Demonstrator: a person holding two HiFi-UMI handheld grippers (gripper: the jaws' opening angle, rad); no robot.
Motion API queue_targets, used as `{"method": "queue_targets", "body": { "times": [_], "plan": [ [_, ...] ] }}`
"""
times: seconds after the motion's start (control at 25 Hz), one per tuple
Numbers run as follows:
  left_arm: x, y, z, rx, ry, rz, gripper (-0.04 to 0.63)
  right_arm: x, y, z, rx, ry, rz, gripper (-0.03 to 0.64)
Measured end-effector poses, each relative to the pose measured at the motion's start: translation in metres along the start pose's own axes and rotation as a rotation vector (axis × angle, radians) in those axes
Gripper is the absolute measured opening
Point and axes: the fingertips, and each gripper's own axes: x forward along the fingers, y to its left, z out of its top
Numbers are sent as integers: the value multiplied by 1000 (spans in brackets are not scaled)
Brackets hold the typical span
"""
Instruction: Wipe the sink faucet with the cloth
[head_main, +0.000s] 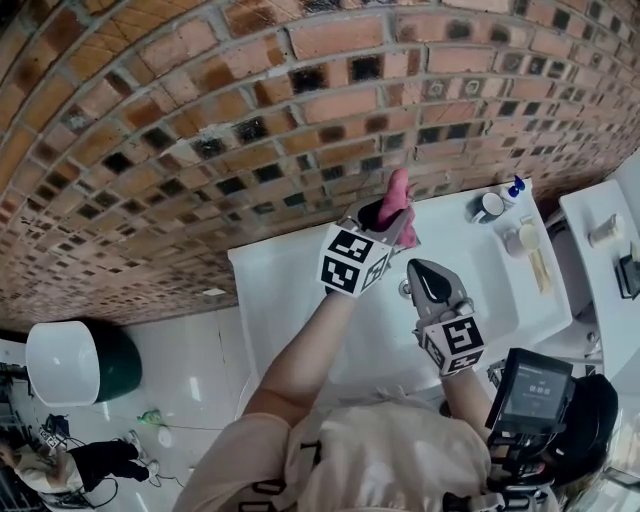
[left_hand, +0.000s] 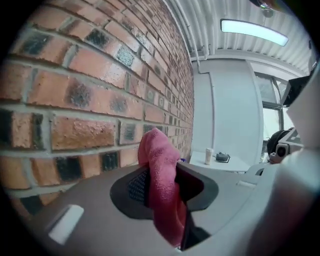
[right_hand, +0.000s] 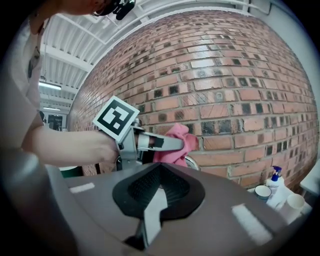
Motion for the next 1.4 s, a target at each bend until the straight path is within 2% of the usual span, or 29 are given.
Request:
{"method": "queue_targets", "body": {
  "times": [0.08, 0.16, 0.32, 0.44, 0.52, 0.64, 0.88, 0.96, 1.04, 1.2, 1.28, 1.4],
  "plan": [
    [12, -4, -10, 12, 29, 10, 112, -5, -1, -1, 7, 2, -7, -8],
    [18, -1, -17, 51, 38, 58, 109, -9, -1, -5, 19, 10, -12, -8],
    [27, 0, -15, 106, 7, 152, 110, -15, -11, -10, 32, 13, -32, -8],
    [32, -6, -16, 149, -23, 180, 110, -21, -30, -5, 11, 1, -76, -8],
    [37, -12, -29, 106, -20, 170, 110, -23, -44, -2, -10, -2, -107, -8],
    [45, -10, -65, -22, 12, 175, 110, -21, -60, -3, -21, 6, -132, -8],
    [59, -9, -123, -114, 113, 156, 112, -19, -66, -7, -34, 15, -133, -8],
    [59, -17, -112, -119, 85, 140, 112, -22, -68, -8, -29, 18, -136, -8],
    [55, -23, -84, -104, 17, 137, 112, -25, -71, -7, -22, 17, -145, -8],
    [38, -17, -31, -91, -85, 166, 114, -25, -72, 1, -25, -6, -142, -8],
    [39, -15, -30, -86, -75, 167, 114, -24, -70, 3, -30, -11, -133, -8],
    [52, -16, -54, -77, -1, 143, 112, -22, -63, 3, -34, -12, -114, -8]
  ]
}}
